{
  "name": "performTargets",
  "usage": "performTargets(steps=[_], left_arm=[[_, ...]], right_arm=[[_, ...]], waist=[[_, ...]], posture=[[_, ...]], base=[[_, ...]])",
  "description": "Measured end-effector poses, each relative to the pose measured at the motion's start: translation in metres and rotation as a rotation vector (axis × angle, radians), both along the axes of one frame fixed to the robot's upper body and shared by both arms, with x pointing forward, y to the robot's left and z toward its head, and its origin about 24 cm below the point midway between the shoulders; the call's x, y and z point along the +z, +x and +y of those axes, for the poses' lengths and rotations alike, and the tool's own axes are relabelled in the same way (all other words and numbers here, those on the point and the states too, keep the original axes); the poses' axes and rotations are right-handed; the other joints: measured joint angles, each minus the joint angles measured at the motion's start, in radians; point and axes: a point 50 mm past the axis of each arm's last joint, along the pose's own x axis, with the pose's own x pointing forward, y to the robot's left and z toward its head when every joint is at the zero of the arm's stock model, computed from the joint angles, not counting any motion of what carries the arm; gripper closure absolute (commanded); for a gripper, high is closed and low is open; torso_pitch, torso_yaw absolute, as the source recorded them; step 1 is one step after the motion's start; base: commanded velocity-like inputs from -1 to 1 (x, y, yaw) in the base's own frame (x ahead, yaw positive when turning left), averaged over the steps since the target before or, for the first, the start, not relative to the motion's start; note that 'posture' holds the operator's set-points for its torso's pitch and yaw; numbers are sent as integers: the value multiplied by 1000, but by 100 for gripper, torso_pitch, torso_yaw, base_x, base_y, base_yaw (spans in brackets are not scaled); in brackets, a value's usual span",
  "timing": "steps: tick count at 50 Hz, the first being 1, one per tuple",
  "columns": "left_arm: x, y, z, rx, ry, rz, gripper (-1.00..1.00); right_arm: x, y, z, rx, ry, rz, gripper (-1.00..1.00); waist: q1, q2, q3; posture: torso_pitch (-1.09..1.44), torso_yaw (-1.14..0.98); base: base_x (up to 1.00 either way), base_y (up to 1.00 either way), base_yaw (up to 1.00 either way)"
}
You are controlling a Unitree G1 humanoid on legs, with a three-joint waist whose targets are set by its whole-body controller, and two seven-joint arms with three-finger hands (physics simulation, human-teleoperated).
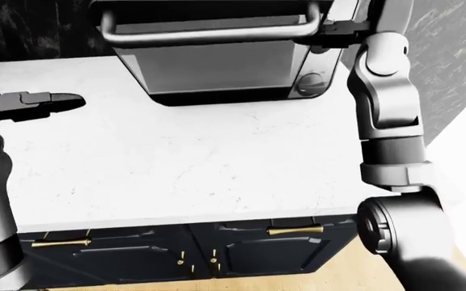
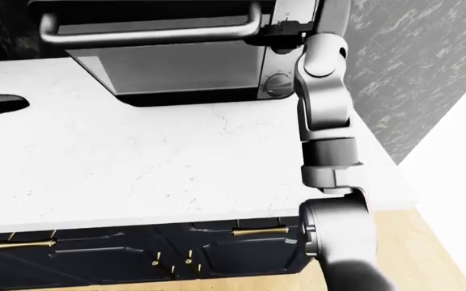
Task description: Close the toaster oven door.
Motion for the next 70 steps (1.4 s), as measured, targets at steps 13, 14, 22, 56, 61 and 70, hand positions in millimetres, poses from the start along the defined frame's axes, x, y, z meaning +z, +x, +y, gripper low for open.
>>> performTargets(steps=[13, 14, 22, 56, 61, 70], left_arm=[[-8, -16, -14, -14, -9, 31, -100], [-9, -16, -18, -24, -8, 34, -100], [-18, -20, -33, -69, -35, 69, -100], [-28, -51, -105, -268, 22, 153, -100], [-27, -54, -112, -284, 7, 158, -100], [-23, -65, -131, -350, -3, 150, -100]], right_arm=[[15, 8, 0, -12, -2, -19, -100], [16, 8, -1, -13, 0, -19, -100], [21, 10, -1, -14, 4, -31, -100], [31, 13, -5, -37, -5, -25, -100], [30, 13, -6, -39, -2, -29, -100], [31, 13, -7, -42, -4, -28, -100]], waist=[[2, -2, 1], [2, -2, 1], [2, -4, 2], [6, -14, 7], [6, -18, 8], [7, -20, 8]], posture=[[0, 0], [0, 0], [0, 0], [0, 0], [0, 0], [0, 0]], base=[[0, 0, 0], [0, 0, 0], [0, 0, 0], [0, 0, 0], [0, 0, 0], [0, 0, 0]])
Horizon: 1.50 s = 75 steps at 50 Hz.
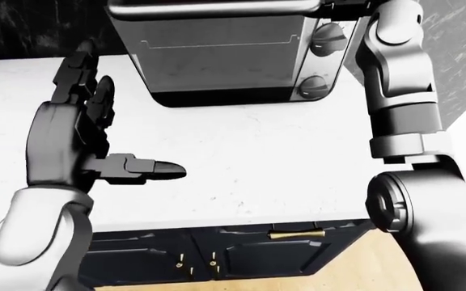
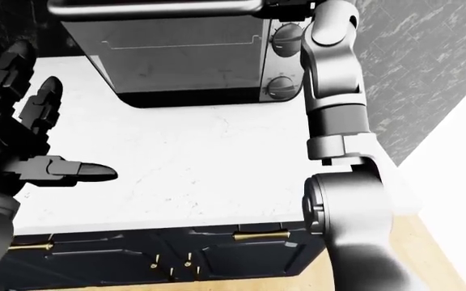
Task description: Close the toaster oven door.
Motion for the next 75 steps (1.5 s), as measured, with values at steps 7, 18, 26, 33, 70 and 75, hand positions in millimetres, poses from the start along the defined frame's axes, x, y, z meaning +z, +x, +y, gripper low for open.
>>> performTargets(steps=[7, 18, 26, 33, 70, 75], left_arm=[[-4, -2, -14, -56, -1, 28, -100], [-5, 0, -35, -105, -13, 34, -100], [-6, -1, -51, -150, -11, 40, -100], [-10, -3, -63, -185, -10, 60, -100], [29, 29, -87, -273, -20, 16, -100], [25, 31, -89, -285, -12, 25, -100]], right_arm=[[1, 0, 0, -4, -3, 1, -100], [1, 0, 0, -8, 1, 2, -100], [1, 1, 2, -1, -4, 7, -100], [1, 0, 1, -5, 1, 3, -100], [-1, -1, 0, -19, 17, 5, -100], [-1, -1, -1, -20, 18, 7, -100]], waist=[[0, -3, 1], [2, -7, 1], [0, -6, 0], [2, -7, 1], [2, -24, 8], [3, -26, 9]], posture=[[0, 0], [0, 0], [0, 0], [0, 0], [0, 0], [0, 0]], base=[[0, 0, 0], [0, 0, 0], [0, 0, 0], [0, 0, 0], [0, 0, 0], [0, 0, 0]])
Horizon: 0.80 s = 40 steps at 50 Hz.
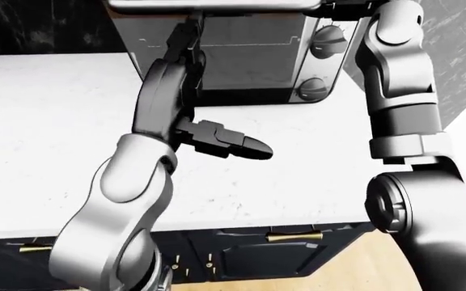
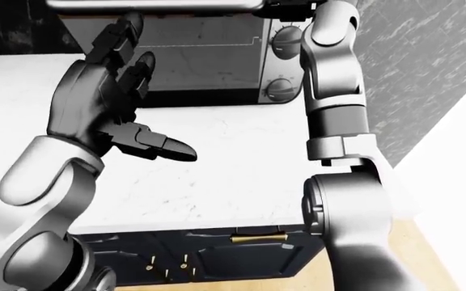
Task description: Close the toaster oven door.
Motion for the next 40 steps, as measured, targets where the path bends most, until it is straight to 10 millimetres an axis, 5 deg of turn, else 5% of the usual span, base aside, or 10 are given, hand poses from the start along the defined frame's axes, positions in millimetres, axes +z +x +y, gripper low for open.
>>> performTargets(steps=[40], left_arm=[[4, 37, 0, 18, 14, 36, -100]], right_arm=[[0, -3, -3, -18, 19, 0, -100]], waist=[[8, -12, 5]], posture=[[0, 0]], base=[[0, 0, 0]])
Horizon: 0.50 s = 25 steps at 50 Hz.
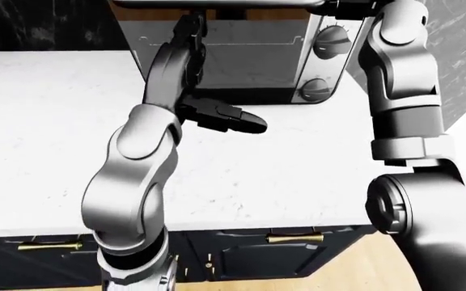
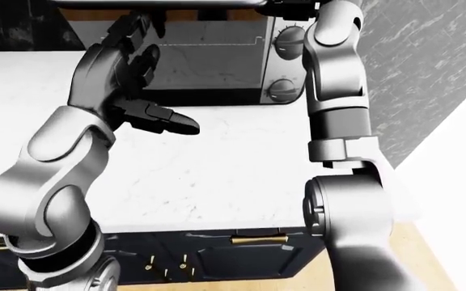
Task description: Close the toaster oven door.
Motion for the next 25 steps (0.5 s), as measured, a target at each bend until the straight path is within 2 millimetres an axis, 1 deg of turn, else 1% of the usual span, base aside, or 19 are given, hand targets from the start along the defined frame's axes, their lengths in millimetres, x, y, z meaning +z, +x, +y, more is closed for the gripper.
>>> performTargets(steps=[14, 20, 25], left_arm=[[3, 16, 4, 14, 9, 6, -100], [5, 23, 3, 3, 18, 16, -100], [5, 28, 4, -1, 26, 20, -100]], right_arm=[[-2, -1, -1, -36, 0, 4, -100], [-3, -2, -5, -60, 4, 14, -100], [-4, -2, -5, -68, 7, 20, -100]], waist=[[2, -2, -2], [6, -3, -2], [5, -1, 0]], posture=[[0, 0], [0, 0], [0, 0]], base=[[0, 0, 0], [0, 0, 0], [0, 0, 0]])
